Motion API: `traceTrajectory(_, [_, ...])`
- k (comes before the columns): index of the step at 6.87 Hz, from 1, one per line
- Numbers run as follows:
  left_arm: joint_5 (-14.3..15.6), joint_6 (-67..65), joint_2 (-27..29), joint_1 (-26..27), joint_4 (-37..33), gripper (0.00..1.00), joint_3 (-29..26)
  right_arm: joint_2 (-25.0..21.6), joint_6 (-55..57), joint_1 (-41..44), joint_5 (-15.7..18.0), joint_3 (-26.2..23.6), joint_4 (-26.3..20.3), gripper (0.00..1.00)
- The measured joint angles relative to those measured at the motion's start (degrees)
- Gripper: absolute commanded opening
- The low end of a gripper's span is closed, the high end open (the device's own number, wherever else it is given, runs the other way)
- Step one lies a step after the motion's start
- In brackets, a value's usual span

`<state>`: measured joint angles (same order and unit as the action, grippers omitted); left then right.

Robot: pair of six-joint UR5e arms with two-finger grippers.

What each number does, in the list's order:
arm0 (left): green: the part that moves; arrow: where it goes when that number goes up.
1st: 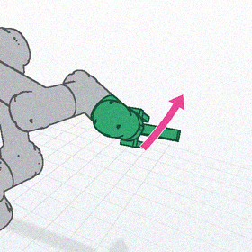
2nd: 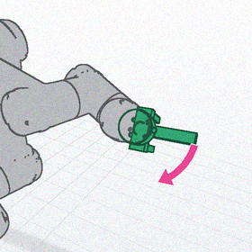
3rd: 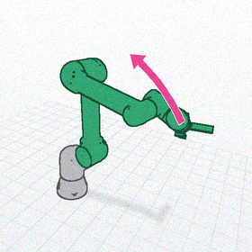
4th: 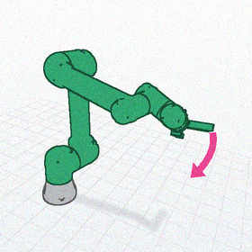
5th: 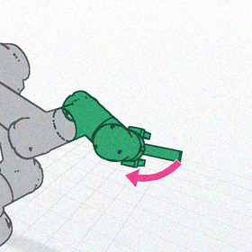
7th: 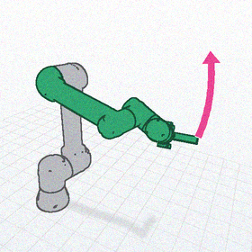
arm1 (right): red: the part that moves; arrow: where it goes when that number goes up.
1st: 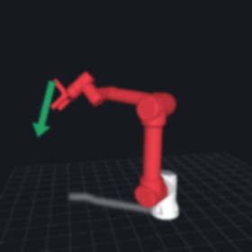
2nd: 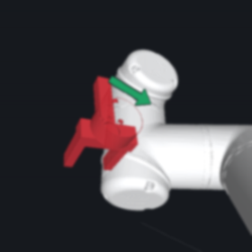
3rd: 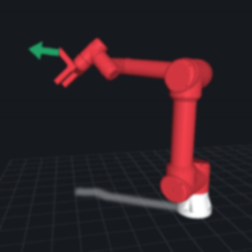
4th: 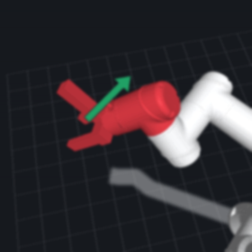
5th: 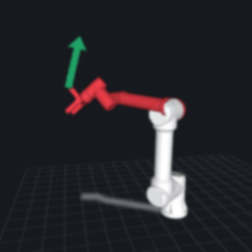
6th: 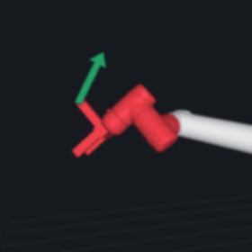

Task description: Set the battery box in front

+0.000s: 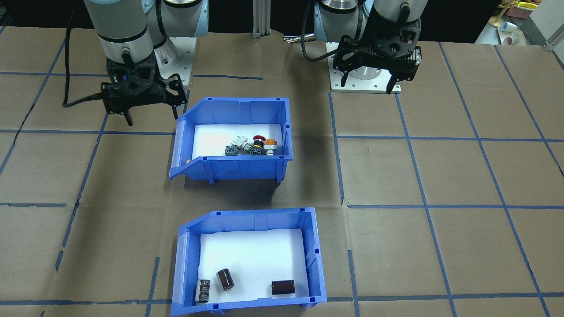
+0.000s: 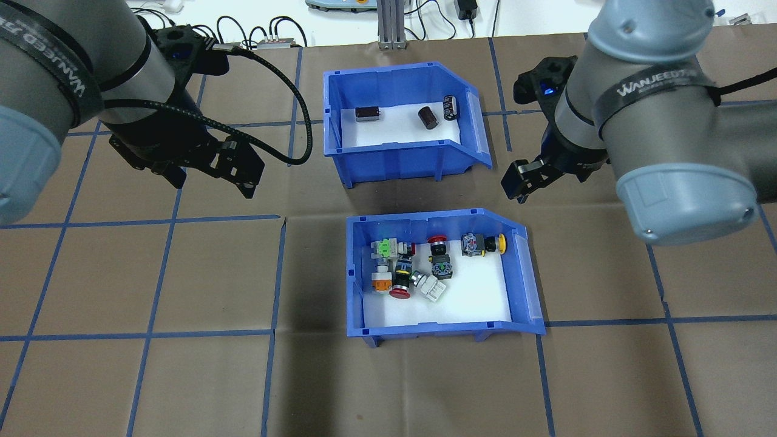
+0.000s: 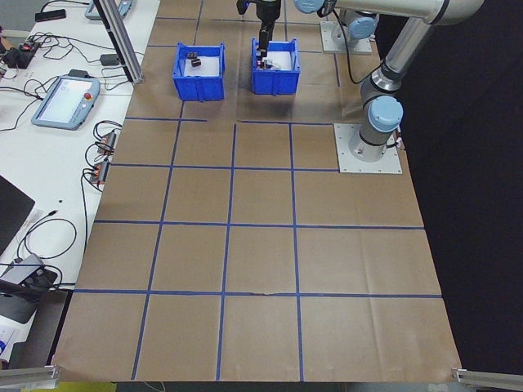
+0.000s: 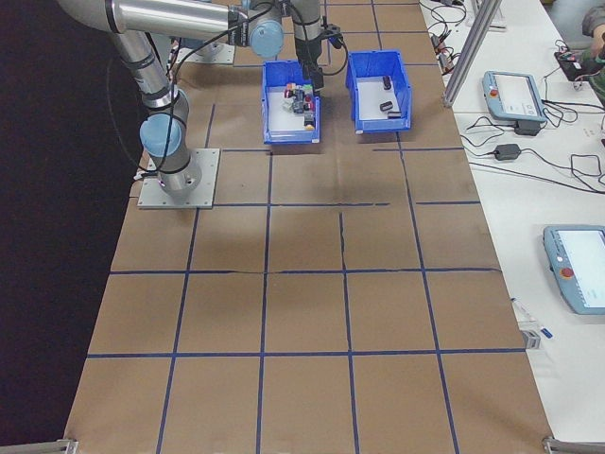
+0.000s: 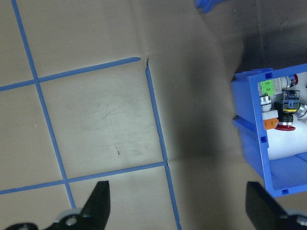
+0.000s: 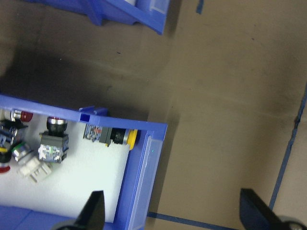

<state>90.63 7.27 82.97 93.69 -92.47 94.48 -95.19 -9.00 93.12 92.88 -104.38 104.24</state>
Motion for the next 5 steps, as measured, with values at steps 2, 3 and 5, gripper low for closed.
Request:
traceTrajectory(2, [0.0, 0.0, 0.0, 0.0, -0.1, 0.99, 0.0, 1.7, 7.6, -3.0, -0.8, 6.5, -5.4, 1.00])
traceTrajectory(3, [0.1, 0.0, 0.0, 0.0, -0.2, 0.99, 0.1, 3.4, 11.2, -3.4, -1.4, 8.4, -6.5, 1.00])
traceTrajectory(5, [0.0, 0.0, -0.1, 0.0, -0.2, 0.99, 0.4, 4.9, 14.6, -3.5, -1.8, 9.5, -7.0, 1.00])
